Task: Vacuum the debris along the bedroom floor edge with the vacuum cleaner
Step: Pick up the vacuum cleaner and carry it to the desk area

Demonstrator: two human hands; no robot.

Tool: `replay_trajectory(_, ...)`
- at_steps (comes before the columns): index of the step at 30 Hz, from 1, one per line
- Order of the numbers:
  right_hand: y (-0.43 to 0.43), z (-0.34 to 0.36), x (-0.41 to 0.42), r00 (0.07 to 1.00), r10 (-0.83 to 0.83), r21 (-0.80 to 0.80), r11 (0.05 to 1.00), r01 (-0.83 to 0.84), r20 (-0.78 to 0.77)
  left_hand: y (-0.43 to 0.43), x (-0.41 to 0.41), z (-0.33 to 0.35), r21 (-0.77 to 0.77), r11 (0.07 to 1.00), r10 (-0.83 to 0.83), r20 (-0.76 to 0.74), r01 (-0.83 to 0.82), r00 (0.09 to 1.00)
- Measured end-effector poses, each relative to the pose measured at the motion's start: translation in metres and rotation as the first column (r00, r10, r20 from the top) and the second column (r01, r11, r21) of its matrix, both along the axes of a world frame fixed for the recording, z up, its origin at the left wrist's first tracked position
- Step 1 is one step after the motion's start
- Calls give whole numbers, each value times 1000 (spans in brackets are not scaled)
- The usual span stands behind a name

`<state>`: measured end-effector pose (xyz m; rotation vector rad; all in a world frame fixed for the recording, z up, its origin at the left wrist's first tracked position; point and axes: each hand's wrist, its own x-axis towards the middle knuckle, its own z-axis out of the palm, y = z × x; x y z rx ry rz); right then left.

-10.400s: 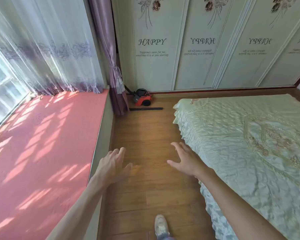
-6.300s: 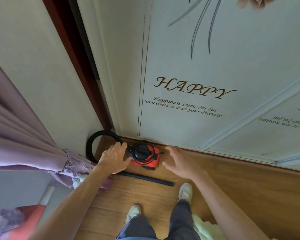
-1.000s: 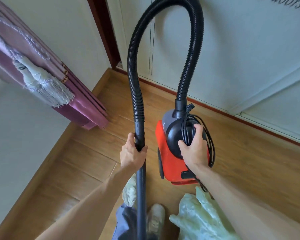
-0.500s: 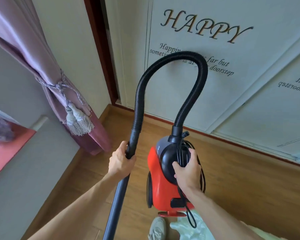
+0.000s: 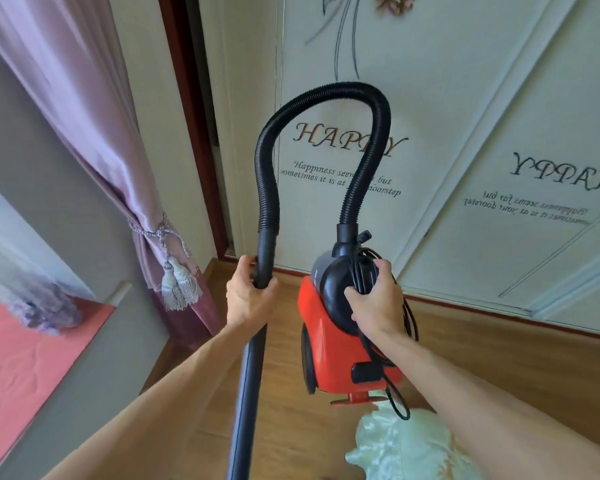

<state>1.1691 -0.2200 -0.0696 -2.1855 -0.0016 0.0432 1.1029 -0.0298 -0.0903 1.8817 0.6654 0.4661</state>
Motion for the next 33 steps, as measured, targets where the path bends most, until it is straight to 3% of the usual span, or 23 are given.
replay_trajectory(8, -25, 76, -5, 999, -39, 135, 990, 34, 35, -28, 12, 72, 43, 999, -30, 95, 26, 995)
replay_trajectory(21, -116, 132, 34, 993, -120, 274, 956, 109, 22, -109, 79, 136, 109, 986, -146, 161, 129, 976)
replay_trajectory(33, -210, 167, 95, 911, -394, 268, 897, 352, 119, -194, 182, 167, 132, 941, -333, 182, 313, 925)
